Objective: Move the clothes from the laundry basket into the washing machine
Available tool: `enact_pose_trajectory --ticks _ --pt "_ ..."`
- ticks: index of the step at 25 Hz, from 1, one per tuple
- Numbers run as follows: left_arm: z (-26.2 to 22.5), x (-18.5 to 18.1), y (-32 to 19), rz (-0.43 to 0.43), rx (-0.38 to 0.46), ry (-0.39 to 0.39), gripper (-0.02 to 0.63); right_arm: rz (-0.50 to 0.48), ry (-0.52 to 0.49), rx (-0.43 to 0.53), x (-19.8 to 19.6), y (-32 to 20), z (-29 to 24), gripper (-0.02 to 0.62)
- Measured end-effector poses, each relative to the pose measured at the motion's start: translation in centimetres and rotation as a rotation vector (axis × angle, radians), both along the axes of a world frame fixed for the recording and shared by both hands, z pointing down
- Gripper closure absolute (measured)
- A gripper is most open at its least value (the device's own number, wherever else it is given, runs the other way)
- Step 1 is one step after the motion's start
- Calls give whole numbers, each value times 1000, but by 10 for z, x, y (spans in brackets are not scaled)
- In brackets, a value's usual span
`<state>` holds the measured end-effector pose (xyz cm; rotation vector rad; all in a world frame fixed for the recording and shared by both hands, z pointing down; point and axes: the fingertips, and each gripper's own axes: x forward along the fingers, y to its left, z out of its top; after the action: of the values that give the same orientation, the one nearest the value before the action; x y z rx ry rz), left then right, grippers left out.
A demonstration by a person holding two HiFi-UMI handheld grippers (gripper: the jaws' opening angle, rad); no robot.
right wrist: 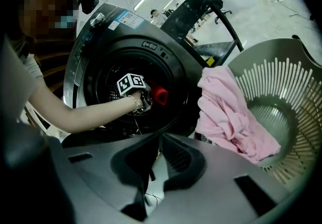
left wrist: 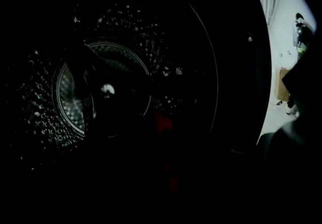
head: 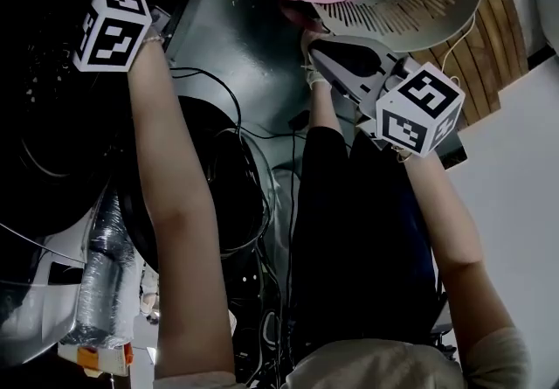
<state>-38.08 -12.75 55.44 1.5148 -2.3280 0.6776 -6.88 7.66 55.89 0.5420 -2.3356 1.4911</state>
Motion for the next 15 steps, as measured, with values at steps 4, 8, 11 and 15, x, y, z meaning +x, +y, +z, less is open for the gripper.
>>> enact_pose_trajectory --ticks 4,8,11,15 --pt "30 16 6 21 -83 136 376 -4 5 -3 1 4 0 561" --pt "32 38 41 -23 -48 279 365 -2 3 -16 3 8 -2 561" --pt "30 61 63 -23 -35 358 365 -4 3 -19 5 8 -3 561" --pt "44 90 78 40 -98 409 364 9 1 -14 4 1 -2 561"
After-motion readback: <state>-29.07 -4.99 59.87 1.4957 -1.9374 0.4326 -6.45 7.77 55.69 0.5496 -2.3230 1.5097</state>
